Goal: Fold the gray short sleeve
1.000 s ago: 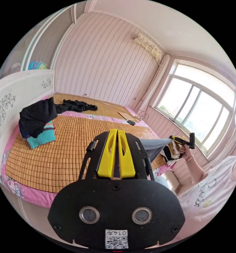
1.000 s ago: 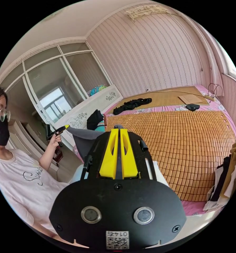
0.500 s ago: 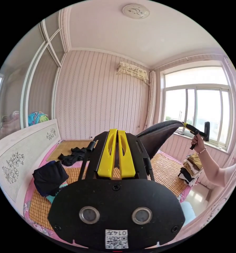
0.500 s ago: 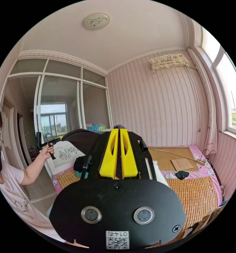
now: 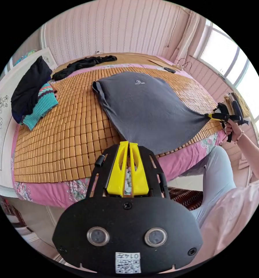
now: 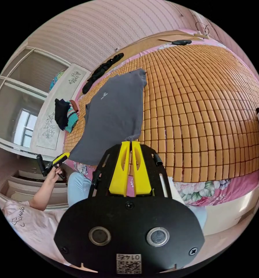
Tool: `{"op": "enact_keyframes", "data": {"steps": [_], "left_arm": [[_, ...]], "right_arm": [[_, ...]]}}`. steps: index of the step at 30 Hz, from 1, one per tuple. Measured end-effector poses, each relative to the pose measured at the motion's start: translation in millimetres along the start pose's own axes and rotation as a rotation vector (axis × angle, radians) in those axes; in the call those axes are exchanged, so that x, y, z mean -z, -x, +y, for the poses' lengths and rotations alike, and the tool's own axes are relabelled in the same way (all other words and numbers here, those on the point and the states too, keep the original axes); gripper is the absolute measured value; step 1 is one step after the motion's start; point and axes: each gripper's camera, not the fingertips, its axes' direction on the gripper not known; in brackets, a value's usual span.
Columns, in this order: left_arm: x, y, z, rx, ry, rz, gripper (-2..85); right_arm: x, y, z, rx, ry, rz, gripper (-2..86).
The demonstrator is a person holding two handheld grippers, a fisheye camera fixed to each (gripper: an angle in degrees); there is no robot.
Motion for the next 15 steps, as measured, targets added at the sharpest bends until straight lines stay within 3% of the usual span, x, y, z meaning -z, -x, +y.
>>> {"op": "enact_keyframes", "data": {"steps": [6, 15], "left_arm": [[-23.4, 10.0, 12.3, 0.011, 0.197, 0.083, -1.0], [-34.3, 29.8, 27.4, -0.036, 0.286, 0.089, -1.0]], "right_arm": [[-33.5, -19.8, 25.1, -0.009, 0.082, 0.019, 0.4], [-79.5, -33.8, 47.4, 0.04, 0.256, 0.057, 0.7]]}}
